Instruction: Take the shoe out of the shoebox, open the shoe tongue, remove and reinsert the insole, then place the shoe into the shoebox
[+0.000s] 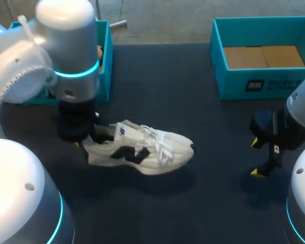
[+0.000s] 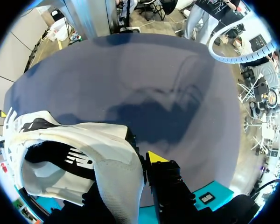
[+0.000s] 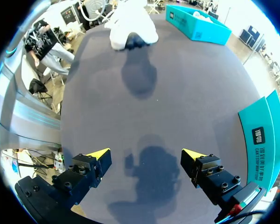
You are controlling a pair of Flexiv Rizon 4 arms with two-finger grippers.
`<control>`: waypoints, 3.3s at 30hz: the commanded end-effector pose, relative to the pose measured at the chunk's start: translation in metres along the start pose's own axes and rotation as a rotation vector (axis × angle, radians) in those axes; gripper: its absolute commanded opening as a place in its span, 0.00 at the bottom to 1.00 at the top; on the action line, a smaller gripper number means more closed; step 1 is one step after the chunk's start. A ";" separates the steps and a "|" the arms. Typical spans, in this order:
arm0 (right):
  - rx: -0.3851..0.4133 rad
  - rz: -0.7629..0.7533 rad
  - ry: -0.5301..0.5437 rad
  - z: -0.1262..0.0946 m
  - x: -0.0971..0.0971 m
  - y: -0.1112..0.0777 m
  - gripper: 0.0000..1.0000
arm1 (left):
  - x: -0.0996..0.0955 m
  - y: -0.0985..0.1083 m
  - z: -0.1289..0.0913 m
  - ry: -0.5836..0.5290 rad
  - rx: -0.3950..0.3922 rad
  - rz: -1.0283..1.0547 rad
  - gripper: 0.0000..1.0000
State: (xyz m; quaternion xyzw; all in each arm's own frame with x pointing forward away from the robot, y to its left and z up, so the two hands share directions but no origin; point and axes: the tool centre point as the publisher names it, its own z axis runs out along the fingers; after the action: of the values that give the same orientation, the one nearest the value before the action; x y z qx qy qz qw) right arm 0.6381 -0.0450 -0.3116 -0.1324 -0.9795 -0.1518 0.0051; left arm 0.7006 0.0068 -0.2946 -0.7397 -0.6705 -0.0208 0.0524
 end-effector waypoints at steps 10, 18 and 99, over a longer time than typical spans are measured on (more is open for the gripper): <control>-0.002 -0.001 -0.003 0.001 0.001 -0.001 1.00 | -0.044 0.005 0.043 0.022 0.032 -0.018 0.00; -0.002 -0.001 -0.003 0.001 0.001 -0.001 1.00 | -0.067 -0.001 0.068 0.034 0.044 -0.041 0.00; -0.002 -0.001 -0.003 0.001 0.001 -0.001 1.00 | -0.073 -0.029 -0.008 -0.255 0.040 -0.001 1.00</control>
State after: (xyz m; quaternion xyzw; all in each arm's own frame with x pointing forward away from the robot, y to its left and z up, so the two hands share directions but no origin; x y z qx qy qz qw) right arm 0.6381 -0.0450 -0.3116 -0.1325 -0.9795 -0.1518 0.0051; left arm 0.6651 -0.0934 -0.3249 -0.7406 -0.6698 0.0518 0.0095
